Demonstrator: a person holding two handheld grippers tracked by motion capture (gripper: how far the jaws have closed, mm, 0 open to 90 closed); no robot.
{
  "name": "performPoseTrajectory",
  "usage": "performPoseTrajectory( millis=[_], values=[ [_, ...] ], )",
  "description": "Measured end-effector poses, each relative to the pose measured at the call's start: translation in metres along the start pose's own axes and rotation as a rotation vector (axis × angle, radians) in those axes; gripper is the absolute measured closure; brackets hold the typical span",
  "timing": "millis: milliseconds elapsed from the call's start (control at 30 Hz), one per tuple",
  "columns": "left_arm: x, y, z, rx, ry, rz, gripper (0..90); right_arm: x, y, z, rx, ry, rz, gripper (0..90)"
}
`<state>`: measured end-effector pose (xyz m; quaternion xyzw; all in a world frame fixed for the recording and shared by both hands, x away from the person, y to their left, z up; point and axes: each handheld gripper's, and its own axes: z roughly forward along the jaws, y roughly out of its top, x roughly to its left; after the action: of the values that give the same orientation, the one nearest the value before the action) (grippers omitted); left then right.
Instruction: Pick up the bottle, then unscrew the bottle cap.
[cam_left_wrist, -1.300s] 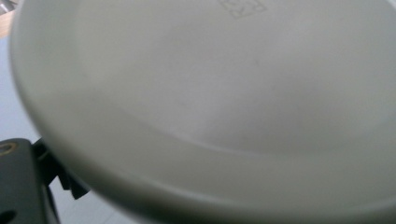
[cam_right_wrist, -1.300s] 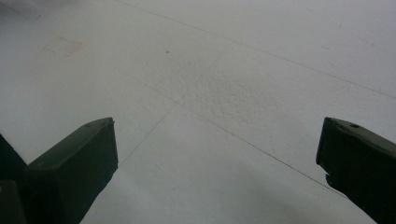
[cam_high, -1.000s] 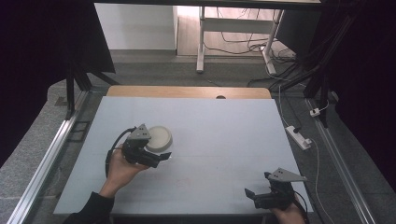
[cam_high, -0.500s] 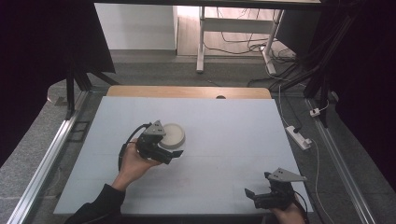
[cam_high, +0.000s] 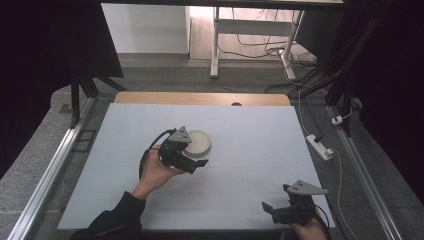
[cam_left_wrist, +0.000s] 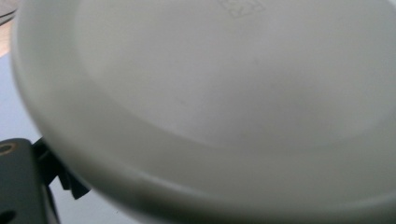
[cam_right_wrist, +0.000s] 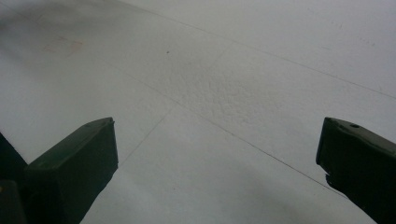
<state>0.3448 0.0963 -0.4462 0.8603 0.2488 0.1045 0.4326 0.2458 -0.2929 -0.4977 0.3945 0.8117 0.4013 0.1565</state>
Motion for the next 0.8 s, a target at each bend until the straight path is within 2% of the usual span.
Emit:
performPoseTrajectory(
  millis=[800],
  values=[
    [-0.0018,-0.0043,0.0057,0.002,-0.015,-0.005,7.2,0.0007,0.0005,-0.0008,-0.009,0.001,-0.008,0.0]
  ],
)
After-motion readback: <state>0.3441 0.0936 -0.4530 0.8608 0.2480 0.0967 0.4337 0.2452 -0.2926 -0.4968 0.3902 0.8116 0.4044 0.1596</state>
